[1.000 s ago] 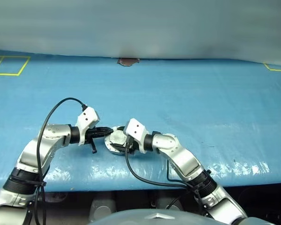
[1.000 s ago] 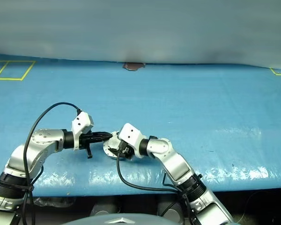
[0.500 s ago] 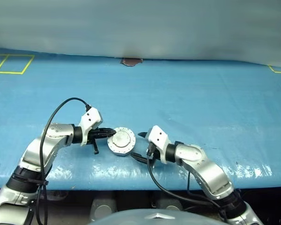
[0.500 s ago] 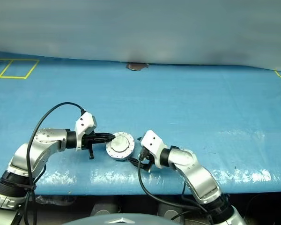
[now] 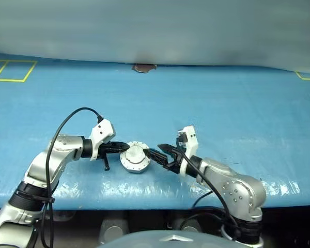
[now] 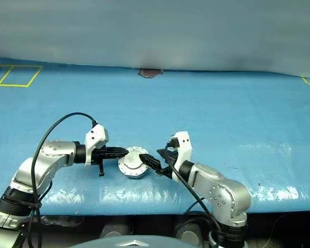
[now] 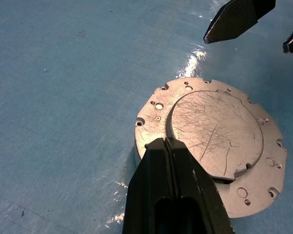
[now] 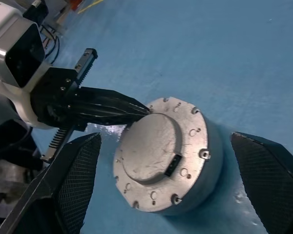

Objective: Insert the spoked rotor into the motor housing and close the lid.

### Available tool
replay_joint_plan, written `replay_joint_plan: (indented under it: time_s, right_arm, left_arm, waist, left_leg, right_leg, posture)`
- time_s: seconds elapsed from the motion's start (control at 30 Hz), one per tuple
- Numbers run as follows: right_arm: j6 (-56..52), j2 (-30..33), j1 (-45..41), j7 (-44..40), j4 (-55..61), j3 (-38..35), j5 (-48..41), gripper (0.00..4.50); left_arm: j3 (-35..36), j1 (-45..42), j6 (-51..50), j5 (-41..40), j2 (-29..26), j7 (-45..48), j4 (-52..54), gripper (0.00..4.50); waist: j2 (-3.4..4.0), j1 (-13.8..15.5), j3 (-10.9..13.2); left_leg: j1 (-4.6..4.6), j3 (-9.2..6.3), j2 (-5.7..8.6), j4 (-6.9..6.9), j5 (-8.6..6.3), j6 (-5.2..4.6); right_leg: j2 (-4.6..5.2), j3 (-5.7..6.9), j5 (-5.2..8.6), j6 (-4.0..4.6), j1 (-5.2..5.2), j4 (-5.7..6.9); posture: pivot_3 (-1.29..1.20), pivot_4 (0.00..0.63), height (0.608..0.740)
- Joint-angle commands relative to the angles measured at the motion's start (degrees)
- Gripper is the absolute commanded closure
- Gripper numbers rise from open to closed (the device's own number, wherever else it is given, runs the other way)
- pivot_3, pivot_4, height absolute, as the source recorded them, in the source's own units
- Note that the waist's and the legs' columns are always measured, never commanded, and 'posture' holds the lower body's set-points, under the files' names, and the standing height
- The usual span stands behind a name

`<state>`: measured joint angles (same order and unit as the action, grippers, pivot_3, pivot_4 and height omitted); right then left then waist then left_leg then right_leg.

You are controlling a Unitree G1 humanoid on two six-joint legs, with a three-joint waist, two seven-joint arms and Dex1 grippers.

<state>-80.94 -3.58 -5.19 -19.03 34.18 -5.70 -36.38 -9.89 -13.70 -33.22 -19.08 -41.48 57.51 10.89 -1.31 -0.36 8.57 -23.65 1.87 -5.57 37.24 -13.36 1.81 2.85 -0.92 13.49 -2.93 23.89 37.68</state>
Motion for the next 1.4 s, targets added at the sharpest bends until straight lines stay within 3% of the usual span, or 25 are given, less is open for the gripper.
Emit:
replay_joint_plan:
  time_s: [0.03, 0.47, 0.83, 1.4]
  right_arm:
    - [-6.1, -9.5, -2.5, 4.0, -2.6, -5.9, -3.0, 0.05]
    - [-10.4, -14.5, -4.8, 10.2, -12.7, -14.4, -12.1, 0.05]
    - [-10.6, -20.9, -8.2, 15.7, -19.7, -16.3, -21.4, 0.05]
    - [-10.9, -18.5, -4.5, 22.2, -27.5, -14.9, -30.5, 0.05]
  left_arm:
    - [-0.6, 1.4, -0.4, -0.1, 0.0, 0.6, 0.6, 4.50]
    - [0.4, 2.1, -0.6, -0.2, 0.1, 0.3, 1.0, 4.50]
    - [0.8, 2.7, -1.0, -0.4, 0.3, 0.1, 1.5, 4.50]
    - [1.1, 2.8, -1.4, -0.4, 0.2, 0.2, 1.7, 4.50]
  waist:
    - [0.01, -0.1, 0.0]
    - [0.09, -0.5, 0.0]
    - [0.16, -0.6, 0.0]
    - [0.20, -1.0, 0.0]
  left_leg:
    - [-0.04, 0.01, 0.01, 0.00, -0.01, -0.01]
    - [0.11, -0.04, 0.01, -0.09, -0.02, -0.02]
    - [0.05, -0.08, 0.02, -0.15, -0.02, -0.03]
    - [0.00, -0.10, 0.02, -0.19, -0.02, -0.04]
  right_leg:
    - [0.01, 0.00, 0.00, 0.00, 0.01, -0.04]
    - [-0.02, 0.00, 0.06, 0.02, -0.02, 0.07]
    - [-0.02, 0.02, -0.04, -0.19, 0.01, 0.04]
    - [-0.02, 0.04, -0.03, -0.20, 0.07, 0.05]
  posture:
    - [0.00, 0.150, 0.740]
    - [0.00, 0.150, 0.740]
    - [0.00, 0.150, 0.740]
    - [0.00, 0.150, 0.740]
